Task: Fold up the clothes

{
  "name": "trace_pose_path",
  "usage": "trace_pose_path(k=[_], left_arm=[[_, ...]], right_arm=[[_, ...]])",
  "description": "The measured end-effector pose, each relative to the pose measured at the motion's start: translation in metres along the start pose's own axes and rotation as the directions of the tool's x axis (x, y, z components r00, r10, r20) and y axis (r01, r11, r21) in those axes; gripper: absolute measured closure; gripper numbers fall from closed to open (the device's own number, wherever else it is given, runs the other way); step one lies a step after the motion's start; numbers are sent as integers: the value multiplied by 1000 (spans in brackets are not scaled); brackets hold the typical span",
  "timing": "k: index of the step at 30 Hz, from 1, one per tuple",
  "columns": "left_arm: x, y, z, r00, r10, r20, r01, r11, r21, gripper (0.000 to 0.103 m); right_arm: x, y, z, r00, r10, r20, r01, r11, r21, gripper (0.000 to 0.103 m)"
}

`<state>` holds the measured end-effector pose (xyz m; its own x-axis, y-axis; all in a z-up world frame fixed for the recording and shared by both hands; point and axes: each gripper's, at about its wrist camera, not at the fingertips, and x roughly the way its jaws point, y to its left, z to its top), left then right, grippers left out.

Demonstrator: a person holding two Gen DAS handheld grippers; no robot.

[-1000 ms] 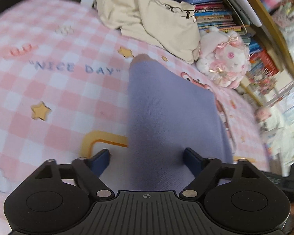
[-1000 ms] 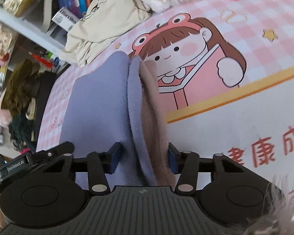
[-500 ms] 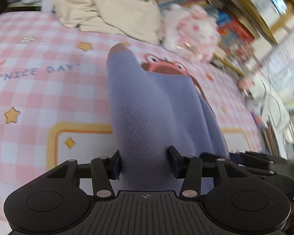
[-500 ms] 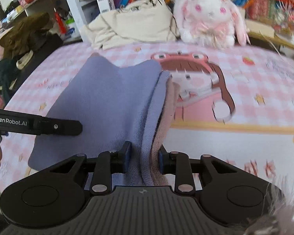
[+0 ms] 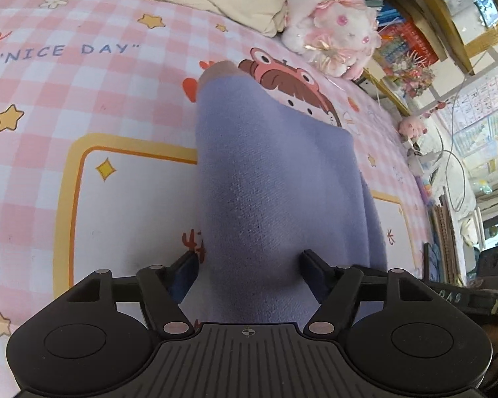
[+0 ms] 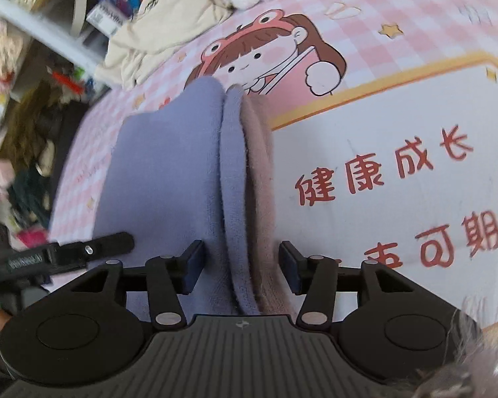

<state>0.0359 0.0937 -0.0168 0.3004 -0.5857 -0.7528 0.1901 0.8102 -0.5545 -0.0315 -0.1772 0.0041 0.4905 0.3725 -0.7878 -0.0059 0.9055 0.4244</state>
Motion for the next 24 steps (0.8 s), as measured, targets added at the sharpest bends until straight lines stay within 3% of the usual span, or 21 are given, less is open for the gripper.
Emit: trace_pose_path(k=[2, 4, 8, 12, 17, 24], left_arm=[[1, 0, 0, 1000, -9, 7, 9, 1000, 2, 36], [2, 0, 0, 1000, -26, 0, 26, 1000, -12, 46], [-4, -16, -2, 999, 21, 33, -23, 997, 69, 54], [-7, -25, -2, 998, 47, 47, -52, 991, 124, 54], [-1, 2, 2, 1000, -23, 2, 23, 999, -24, 48], [2, 9, 4, 998, -56, -13, 55, 997, -51, 46]], right_arm=[[0, 0, 0, 1000, 8, 6, -8, 1000, 5, 60], [0, -1, 0, 1000, 17, 11, -17, 1000, 9, 66], [0, 0, -1, 999, 29, 24, -29, 1000, 8, 75], [-1, 23, -4, 997, -43, 63, 53, 985, -167, 76], [5, -1, 4, 1000, 4, 5, -4, 1000, -19, 65], [11, -10, 9, 998, 39, -40, -36, 996, 78, 60]])
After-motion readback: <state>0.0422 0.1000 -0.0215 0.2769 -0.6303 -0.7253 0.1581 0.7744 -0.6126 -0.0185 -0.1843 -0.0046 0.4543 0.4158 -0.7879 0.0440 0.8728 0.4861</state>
